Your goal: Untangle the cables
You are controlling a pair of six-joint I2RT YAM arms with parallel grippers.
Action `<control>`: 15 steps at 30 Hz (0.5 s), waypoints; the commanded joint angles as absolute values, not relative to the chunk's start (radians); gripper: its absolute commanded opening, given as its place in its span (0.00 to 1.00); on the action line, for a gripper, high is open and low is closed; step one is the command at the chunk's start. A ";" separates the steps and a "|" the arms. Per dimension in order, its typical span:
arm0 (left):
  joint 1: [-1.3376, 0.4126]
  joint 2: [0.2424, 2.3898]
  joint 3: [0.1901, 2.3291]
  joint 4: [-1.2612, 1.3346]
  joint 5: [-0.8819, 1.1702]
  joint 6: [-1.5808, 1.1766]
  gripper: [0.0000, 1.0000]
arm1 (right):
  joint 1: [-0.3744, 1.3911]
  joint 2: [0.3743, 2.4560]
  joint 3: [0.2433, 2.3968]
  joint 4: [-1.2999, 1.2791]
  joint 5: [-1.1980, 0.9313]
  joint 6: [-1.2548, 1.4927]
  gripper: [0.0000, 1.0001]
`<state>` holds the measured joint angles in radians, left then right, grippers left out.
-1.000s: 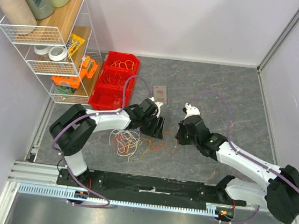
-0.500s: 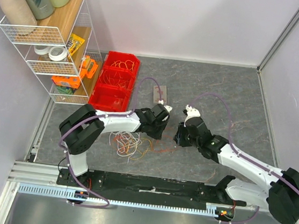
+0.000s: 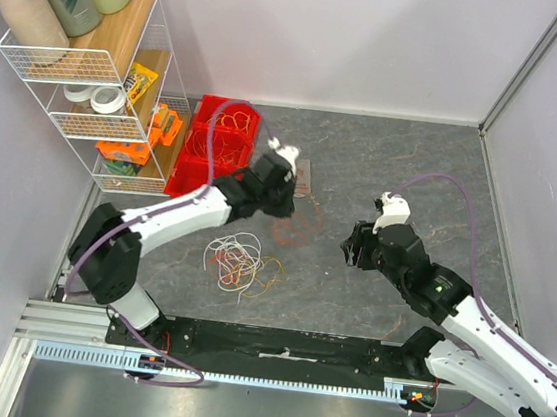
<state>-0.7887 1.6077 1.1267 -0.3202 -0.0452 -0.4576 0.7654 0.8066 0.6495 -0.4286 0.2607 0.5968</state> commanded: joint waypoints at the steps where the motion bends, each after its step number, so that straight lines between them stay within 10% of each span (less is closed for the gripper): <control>1: -0.648 1.514 1.232 -0.304 -0.126 -0.498 0.02 | 0.761 0.773 0.713 -0.485 0.337 0.571 0.60; 15: -0.307 1.628 1.526 -0.365 -0.101 -0.522 0.02 | 0.761 0.770 0.719 -0.503 0.351 0.574 0.61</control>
